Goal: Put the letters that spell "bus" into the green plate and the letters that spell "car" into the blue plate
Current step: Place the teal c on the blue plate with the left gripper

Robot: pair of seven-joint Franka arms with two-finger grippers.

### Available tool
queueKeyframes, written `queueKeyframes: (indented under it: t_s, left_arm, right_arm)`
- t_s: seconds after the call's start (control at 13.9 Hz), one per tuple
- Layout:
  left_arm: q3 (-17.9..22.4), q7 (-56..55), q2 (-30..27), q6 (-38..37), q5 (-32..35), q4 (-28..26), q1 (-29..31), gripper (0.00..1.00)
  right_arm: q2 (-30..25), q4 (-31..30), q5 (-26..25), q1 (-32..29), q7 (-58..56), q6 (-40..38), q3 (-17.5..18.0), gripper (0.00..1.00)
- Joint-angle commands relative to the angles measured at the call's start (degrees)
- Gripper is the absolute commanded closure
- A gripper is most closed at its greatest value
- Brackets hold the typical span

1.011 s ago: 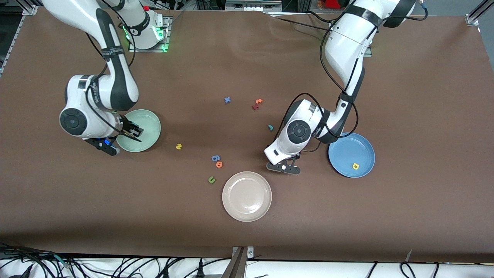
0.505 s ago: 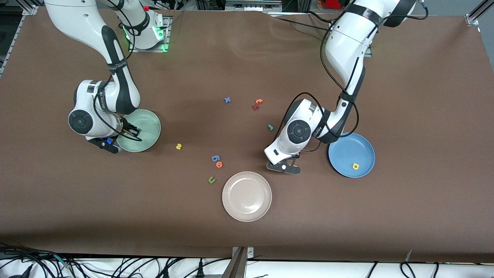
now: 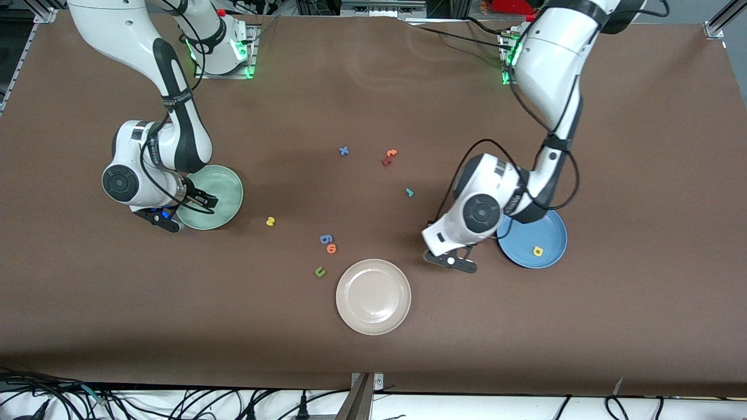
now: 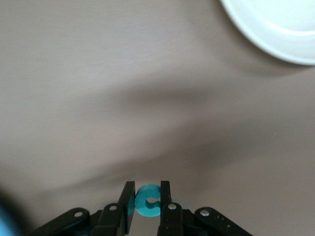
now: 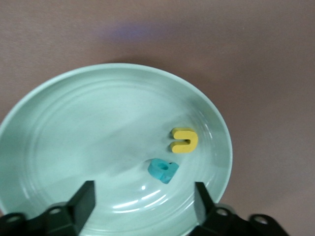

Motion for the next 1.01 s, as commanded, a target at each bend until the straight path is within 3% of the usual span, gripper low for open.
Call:
queueKeyframes:
  t_s: [0.0,0.22,0.43,0.72,0.94]
  left_arm:
    - [-0.4,7.8,-4.8,-6.4,2.4,-1.7,4.8,0.73]
    - [-0.5,10.0,-8.6,-6.7,5.9,-6.1,9.0,0.73]
    - [-0.5,10.4,-12.3,-3.7,6.0,-12.6,11.4,0.73]
    - [-0.5,10.4,-17.7,9.4,6.9,-25.8,12.4,0.73]
    - [-0.5,10.4,-19.7,24.4,7.0,-35.7,13.6,0.73]
  right_arm:
    - [-2.3,0.5,2.3,0.8,2.3,-0.4,1.4,0.01]
    - [-2.1,3.2,2.9,1.3,10.6,0.4,5.2,0.01]
    - [-0.7,5.5,2.9,4.8,18.7,3.0,5.6,0.01]
    - [3.7,5.5,2.9,8.6,24.0,12.9,5.7,0.02]
    - [6.2,5.4,2.8,9.6,19.7,17.4,5.8,0.02]
